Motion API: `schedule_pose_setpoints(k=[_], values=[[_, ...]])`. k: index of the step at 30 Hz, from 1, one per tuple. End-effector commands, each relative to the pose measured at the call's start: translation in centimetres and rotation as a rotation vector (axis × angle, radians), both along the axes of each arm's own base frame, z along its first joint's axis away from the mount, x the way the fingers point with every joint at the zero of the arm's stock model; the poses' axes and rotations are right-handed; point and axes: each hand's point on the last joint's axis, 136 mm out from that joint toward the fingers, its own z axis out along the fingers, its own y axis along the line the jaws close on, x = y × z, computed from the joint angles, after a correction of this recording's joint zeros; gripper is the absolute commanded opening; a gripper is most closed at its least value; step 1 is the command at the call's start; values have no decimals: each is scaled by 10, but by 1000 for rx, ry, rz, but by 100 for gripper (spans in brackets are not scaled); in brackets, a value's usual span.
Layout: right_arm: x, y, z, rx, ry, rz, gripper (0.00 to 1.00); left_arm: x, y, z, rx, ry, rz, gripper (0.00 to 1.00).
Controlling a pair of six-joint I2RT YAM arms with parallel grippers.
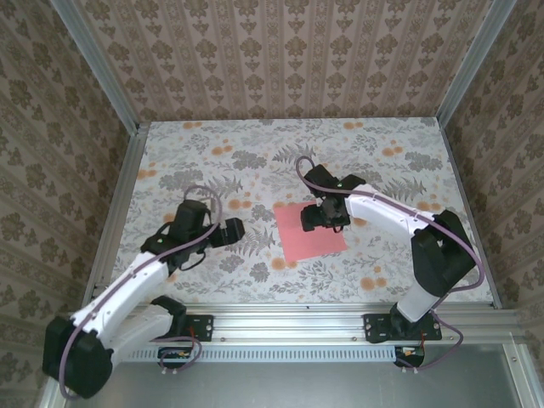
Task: Fold a paper plane with a square sheet of paper (pick it up from the middle)
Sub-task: Move the square sheet of paper to the center of the table.
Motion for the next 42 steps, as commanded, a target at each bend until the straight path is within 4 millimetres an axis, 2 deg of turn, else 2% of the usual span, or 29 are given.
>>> schedule_pose_setpoints(k=[1,6,10,18,29,34,42], values=[[-2,-4,-8,-63,59,35,79,20,-23,19,11,-58,-15,100],[6,3,-15,-81,99,40,79,37,-40,13,62,-56,-27,100],[10,8,-17,-80,120,43,79,46,-42,11,71,-46,-24,100],[10,15,-26,-91,157,34,81,47,-26,-5,-12,-10,67,100],[19,39,-52,-87,202,47,83,47,-13,-9,-16,2,90,100],[22,32,-63,-138,201,46,88,47,-12,-10,-10,4,86,100],[11,27,-88,-154,254,32,89,47,-12,-13,-8,11,84,100]])
